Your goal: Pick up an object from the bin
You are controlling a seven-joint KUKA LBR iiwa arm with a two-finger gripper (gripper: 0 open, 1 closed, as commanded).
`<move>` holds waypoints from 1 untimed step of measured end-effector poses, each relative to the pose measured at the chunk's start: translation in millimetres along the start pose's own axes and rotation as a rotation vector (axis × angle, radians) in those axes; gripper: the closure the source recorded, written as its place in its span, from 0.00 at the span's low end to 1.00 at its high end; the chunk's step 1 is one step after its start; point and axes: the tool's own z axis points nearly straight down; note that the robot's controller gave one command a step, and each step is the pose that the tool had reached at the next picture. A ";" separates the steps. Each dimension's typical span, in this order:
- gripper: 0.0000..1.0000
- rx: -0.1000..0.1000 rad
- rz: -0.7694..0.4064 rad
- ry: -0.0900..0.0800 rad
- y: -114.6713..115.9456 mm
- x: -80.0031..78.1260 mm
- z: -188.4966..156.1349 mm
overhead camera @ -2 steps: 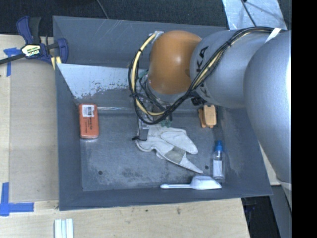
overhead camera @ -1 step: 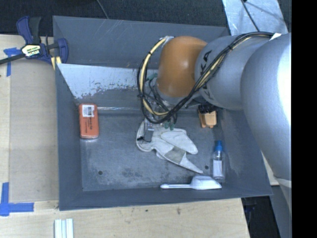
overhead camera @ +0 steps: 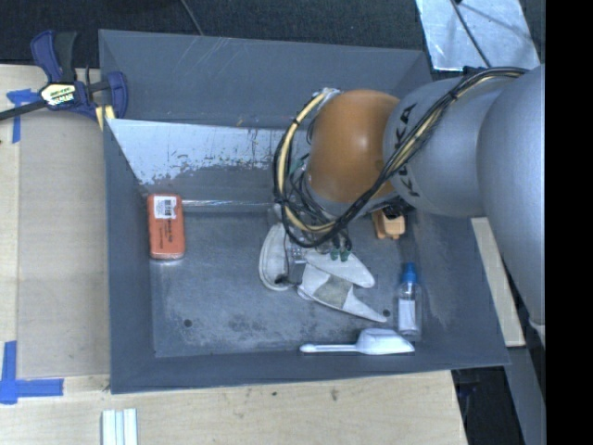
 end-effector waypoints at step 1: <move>0.00 0.000 -0.229 0.001 -7.2 8.2 6.1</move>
Offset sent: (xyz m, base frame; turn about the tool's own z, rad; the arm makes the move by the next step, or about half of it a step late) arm 0.0021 -0.0225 -0.0134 -0.2481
